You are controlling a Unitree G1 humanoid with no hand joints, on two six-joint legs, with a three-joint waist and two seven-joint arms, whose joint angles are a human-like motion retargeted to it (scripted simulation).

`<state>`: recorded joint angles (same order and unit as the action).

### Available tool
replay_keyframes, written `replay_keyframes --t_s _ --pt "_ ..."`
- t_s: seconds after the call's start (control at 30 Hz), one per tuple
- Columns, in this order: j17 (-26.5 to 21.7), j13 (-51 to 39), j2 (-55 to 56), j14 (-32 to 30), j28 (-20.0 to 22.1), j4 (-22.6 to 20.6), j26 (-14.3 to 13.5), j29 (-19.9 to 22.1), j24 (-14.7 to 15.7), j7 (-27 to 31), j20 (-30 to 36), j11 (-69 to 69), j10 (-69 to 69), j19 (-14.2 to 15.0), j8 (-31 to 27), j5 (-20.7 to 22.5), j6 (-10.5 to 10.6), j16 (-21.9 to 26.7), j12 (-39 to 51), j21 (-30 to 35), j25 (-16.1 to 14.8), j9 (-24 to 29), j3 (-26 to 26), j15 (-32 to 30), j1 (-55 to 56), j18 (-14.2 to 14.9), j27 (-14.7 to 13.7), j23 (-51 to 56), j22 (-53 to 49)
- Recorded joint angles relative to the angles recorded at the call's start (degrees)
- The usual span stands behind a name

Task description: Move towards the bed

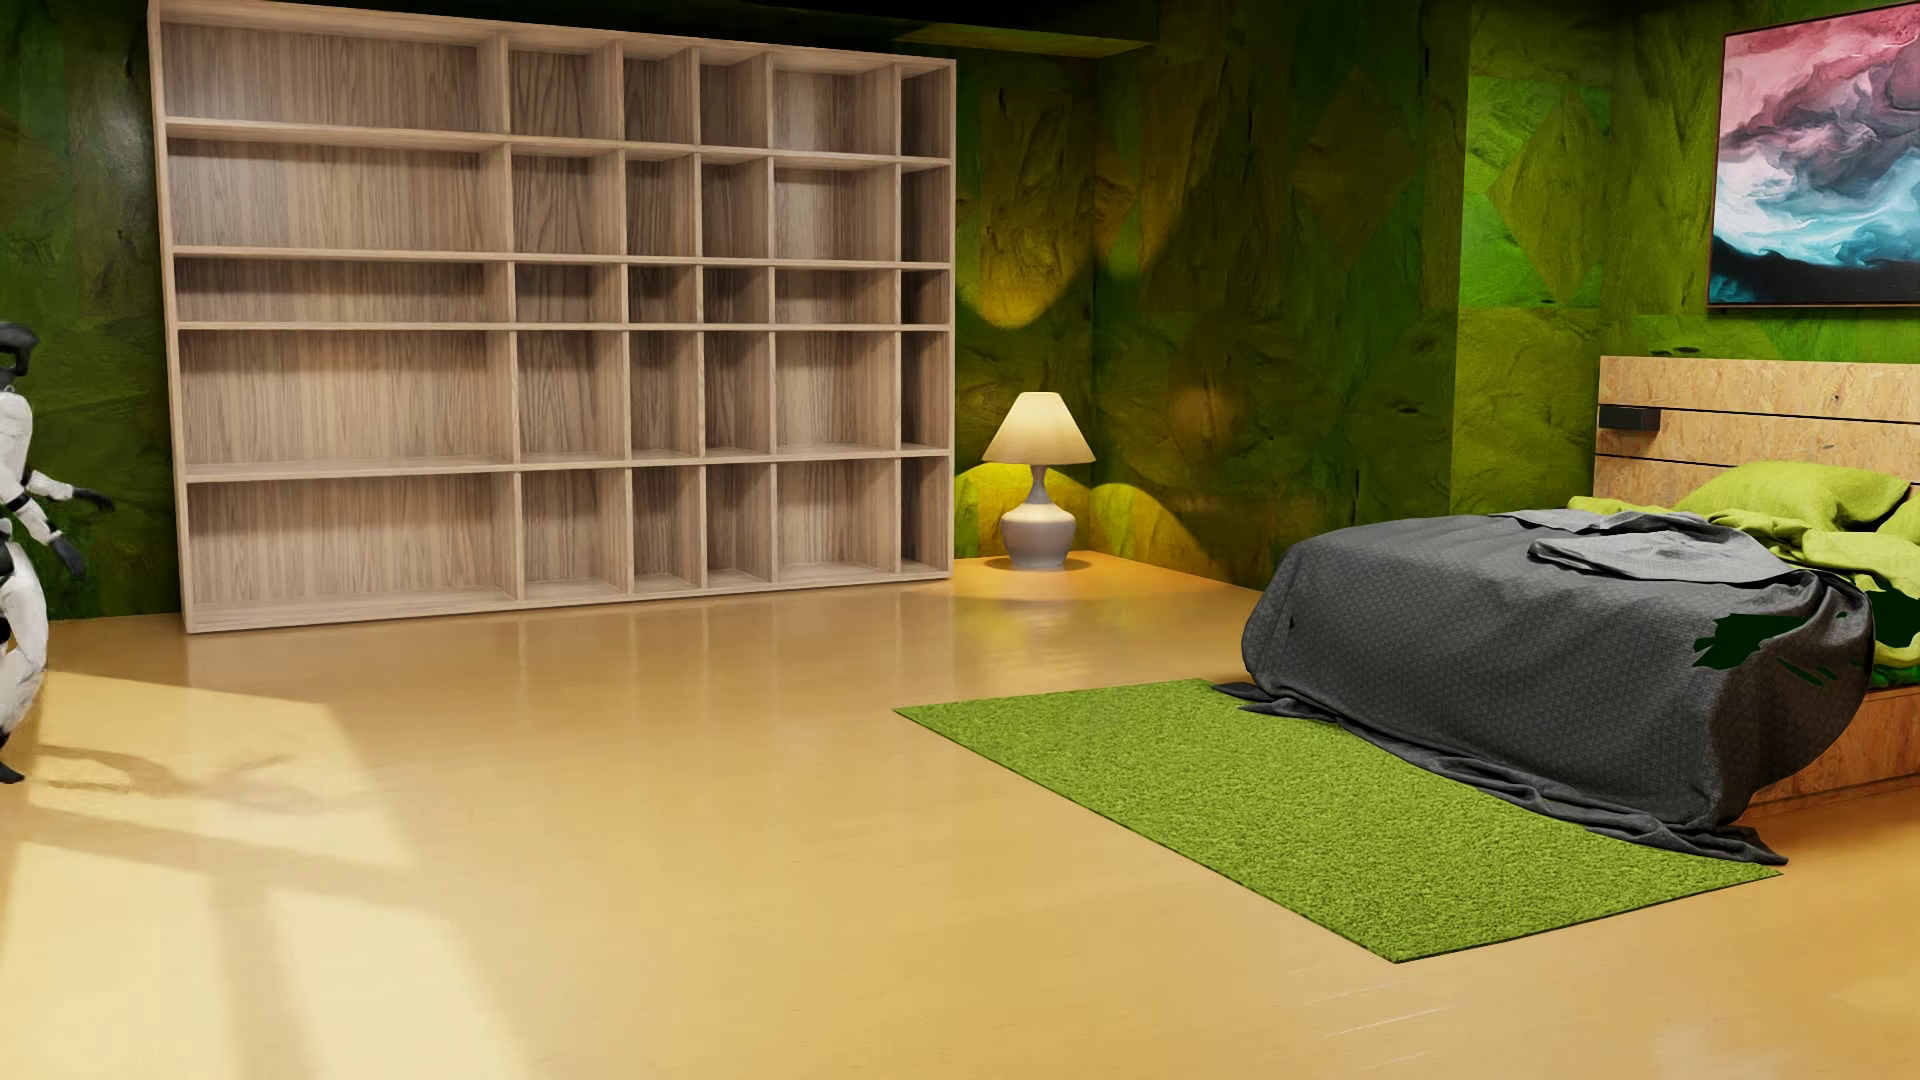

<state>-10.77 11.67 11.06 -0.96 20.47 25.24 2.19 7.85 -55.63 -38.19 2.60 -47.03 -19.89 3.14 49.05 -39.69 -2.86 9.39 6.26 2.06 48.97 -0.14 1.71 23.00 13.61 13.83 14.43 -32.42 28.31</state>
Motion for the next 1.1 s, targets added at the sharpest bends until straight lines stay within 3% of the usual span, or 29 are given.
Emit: replay_keyframes --t_s 0.03,0.07,0.1,0.13,0.17,0.2,0.23,0.27,0.3,0.33,0.37,0.4,0.47,0.5,0.53,0.57,0.6,0.63,0.67,0.7,0.73,0.8,0.9,0.93,0.97,1.0,1.03,1.07,1.1 --pt "-0.08 -1.39 3.16 4.05 0.40 5.46 0.31 -2.80 7.65 -2.25 -3.57 0.01 -2.06 4.35 -4.11 5.10 0.80 2.01 -2.97 2.92 0.85 0.12 0.27 2.18 -1.60 -1.88 -3.10 0.87 -2.41" --pt "-0.29 -2.87 6.57 10.42 0.22 9.04 0.85 -5.95 13.98 0.77 -5.89 -0.59 -5.64 3.65 -9.53 11.38 1.74 4.01 -6.61 5.80 0.75 0.46 0.02 4.27 -1.70 -8.06 -6.84 1.43 -3.65" --pt "-0.82 -4.23 8.82 15.26 -0.07 7.66 1.82 -8.62 17.81 12.15 -6.41 -0.62 -11.49 1.40 -14.95 17.81 2.48 5.24 -10.14 8.15 0.90 1.05 -0.88 5.87 1.32 -13.83 -9.86 1.78 -2.90" --pt "-0.56 -6.01 9.21 17.64 -1.51 2.16 3.39 -9.58 19.14 24.87 -5.04 0.61 -18.68 -1.03 -19.45 23.71 3.06 6.46 -12.95 9.53 1.82 1.75 -1.64 6.81 5.62 -11.65 -11.02 1.88 -0.14" --pt "0.50 -7.22 7.94 19.06 -5.46 -3.01 5.15 -8.34 17.82 30.38 -2.29 3.07 -25.30 -3.00 -22.67 28.70 3.73 7.47 -15.08 9.56 2.14 2.42 -1.87 6.96 9.22 -9.94 -11.22 2.25 3.95" --pt "2.04 -7.70 5.70 19.77 -11.79 -6.09 6.15 -6.05 14.38 29.20 1.83 6.44 -30.52 -4.37 -25.25 32.86 4.51 7.55 -16.29 8.76 0.85 2.98 -2.03 6.35 12.32 -11.50 -11.58 3.41 9.00" --pt "3.29 -8.24 3.08 19.91 -19.83 -9.01 5.34 -4.35 10.01 26.66 6.03 10.25 -33.77 -5.30 -27.99 36.62 5.30 6.91 -17.09 8.29 -1.69 3.40 -2.53 5.16 15.61 -13.85 -13.11 5.01 13.63" --pt "3.70 -9.44 0.31 19.17 -27.76 -13.07 2.88 -3.96 6.33 25.93 8.64 14.08 -35.10 -6.29 -31.24 40.29 5.97 5.67 -18.08 8.80 -3.89 3.72 -3.34 3.59 19.82 -14.15 -15.97 6.76 16.69" --pt "3.45 -11.35 -2.73 17.93 -33.89 -17.51 0.19 -4.19 4.60 26.79 8.72 17.87 -34.26 -7.44 -34.88 43.77 6.50 3.72 -19.63 9.84 -4.64 3.98 -4.21 2.00 24.66 -12.82 -19.45 8.65 17.83" --pt "3.09 -13.69 -6.23 16.63 -37.07 -21.15 -1.52 -3.90 4.57 28.21 7.16 21.70 -31.43 -8.45 -38.61 46.71 6.90 1.23 -21.42 10.86 -4.36 4.23 -5.01 0.68 29.47 -12.08 -22.39 10.81 17.38" --pt "3.18 -16.08 -10.01 14.51 -36.63 -23.43 -2.46 -2.75 4.79 29.43 5.85 25.18 -26.85 -9.23 -42.38 48.93 7.18 -1.01 -23.09 11.43 -3.96 4.50 -5.74 -0.31 33.59 -12.20 -24.05 13.03 15.94" --pt "3.75 -18.20 -13.85 11.64 -33.19 -25.05 -3.06 -1.03 3.92 30.84 6.13 28.01 -20.97 -10.11 -46.35 50.28 7.25 -2.47 -24.22 11.67 -4.11 4.81 -6.47 -1.33 36.79 -12.49 -24.33 14.95 14.27" --pt "5.55 -20.13 -21.00 8.69 -25.19 -27.68 -2.70 2.67 -0.83 34.28 10.01 29.52 -10.96 -11.53 -52.58 50.41 6.35 -2.93 -24.69 11.05 -6.37 5.50 -7.96 -5.77 39.21 -11.80 -22.64 16.78 13.17" --pt "6.14 -19.64 -23.43 6.18 -23.95 -28.23 -1.61 4.51 -2.85 34.45 11.46 27.37 -11.24 -10.26 -54.60 49.61 5.36 -2.93 -23.85 10.51 -8.05 5.86 -8.64 -10.00 38.84 -14.85 -21.00 16.34 14.69" --pt "6.10 -18.48 -24.17 3.12 -24.50 -29.01 -0.07 6.18 -3.93 34.86 11.60 21.64 -15.59 -4.90 -56.75 48.75 4.06 -3.19 -22.32 10.10 -9.44 6.31 -9.24 -16.04 38.13 -19.34 -18.71 14.75 17.42" --pt "5.33 -17.19 -22.28 2.86 -25.64 -29.25 2.02 7.29 -4.37 34.47 10.38 11.46 -20.97 5.22 -58.27 48.33 2.74 -3.66 -20.04 10.14 -10.18 6.85 -9.77 -24.13 36.91 -21.08 -15.63 11.68 20.61" --pt "3.88 -16.32 -17.19 5.05 -26.22 -29.33 4.50 7.06 -4.59 33.39 8.16 -2.03 -25.29 10.78 -57.02 47.45 1.60 -4.21 -17.13 10.95 -10.21 7.40 -10.38 -32.15 34.97 -22.16 -11.87 6.82 23.15" --pt "1.91 -16.07 -9.48 8.50 -25.35 -29.85 6.70 4.80 -4.81 32.09 5.42 -15.20 -27.57 11.02 -54.41 44.02 0.55 -4.74 -14.02 12.73 -9.46 7.82 -10.81 -34.78 31.92 -22.39 -7.96 0.25 23.87" --pt "-0.43 -16.14 -0.93 11.98 -22.47 -31.31 7.75 0.58 -4.78 30.97 2.56 -25.14 -27.64 10.56 -54.26 40.18 -0.54 -5.27 -11.18 15.42 -7.60 8.05 -10.69 -30.81 27.73 -22.27 -4.61 -7.34 22.18" --pt "-2.70 -15.75 7.52 14.63 -17.67 -33.40 6.84 -4.35 -3.74 30.51 -0.18 -30.45 -25.86 8.25 -53.75 36.29 -1.53 -5.79 -8.89 18.52 -4.73 8.09 -10.31 -26.02 22.72 -22.43 -2.21 -14.72 18.66" --pt "-4.55 -14.20 15.07 16.31 -12.40 -35.89 3.78 -8.47 -1.15 31.13 -2.50 -30.93 -22.86 4.53 -52.51 32.60 -2.23 -6.21 -6.99 20.97 -1.94 7.97 -9.77 -21.64 17.25 -22.64 -0.77 -20.68 14.74" --pt "-7.04 -8.30 26.22 17.34 -7.23 -40.39 -3.19 -12.56 6.22 34.87 -3.07 -20.32 -16.09 2.50 -50.19 27.75 -2.68 -5.88 -3.48 20.18 -1.00 7.44 -8.42 -15.80 6.04 -23.01 -0.39 -25.87 7.04" --pt "-7.79 4.54 31.16 15.02 -6.62 -42.45 -7.35 -9.05 11.76 43.83 3.22 16.19 -6.75 2.32 -47.25 23.52 -2.07 -1.58 1.38 10.13 -7.48 6.08 -5.82 -14.59 -10.40 -23.30 -5.18 -20.99 -4.25" --pt "-7.00 8.44 30.12 13.17 -6.22 -41.59 -7.82 -6.69 12.67 46.45 5.24 28.17 -4.98 3.71 -49.04 23.81 -1.50 -0.22 2.17 6.73 -9.03 5.58 -4.69 -14.67 -15.54 -23.74 -5.82 -18.77 -7.29" --pt "-5.74 11.53 29.24 11.25 -5.70 -39.91 -7.82 -4.68 13.66 47.98 6.74 33.39 -4.90 7.93 -51.33 24.34 -0.66 0.94 2.05 3.86 -9.83 5.12 -3.47 -15.27 -19.92 -24.54 -5.43 -17.17 -9.56" --pt "-4.06 13.36 29.15 8.34 -5.33 -37.66 -7.15 -3.32 14.72 48.59 7.64 30.17 -7.42 9.95 -52.60 25.43 0.48 2.12 0.95 1.73 -10.03 4.75 -2.34 -18.20 -22.98 -24.89 -4.41 -16.52 -11.02" --pt "-2.40 13.76 29.79 3.43 -5.27 -35.27 -5.81 -2.38 15.62 48.13 8.08 21.59 -14.07 11.00 -52.80 27.05 1.96 3.03 -1.01 0.37 -9.72 4.60 -1.49 -23.53 -23.69 -22.34 -3.10 -17.19 -11.61" --pt "-0.98 12.52 30.03 -3.33 -5.48 -32.21 -3.90 -1.82 15.88 45.44 8.28 13.11 -24.66 10.94 -51.34 27.87 3.65 3.29 -3.48 0.11 -8.50 4.73 -1.01 -23.96 -21.32 -15.70 -1.39 -19.29 -11.10" --pt "0.03 9.70 29.04 -8.16 -5.99 -28.02 -1.50 -2.26 14.95 40.56 8.64 7.30 -36.86 10.25 -49.49 27.98 5.39 2.60 -6.00 1.37 -5.86 5.01 -0.94 -19.93 -15.85 -8.80 0.99 -22.31 -9.15"
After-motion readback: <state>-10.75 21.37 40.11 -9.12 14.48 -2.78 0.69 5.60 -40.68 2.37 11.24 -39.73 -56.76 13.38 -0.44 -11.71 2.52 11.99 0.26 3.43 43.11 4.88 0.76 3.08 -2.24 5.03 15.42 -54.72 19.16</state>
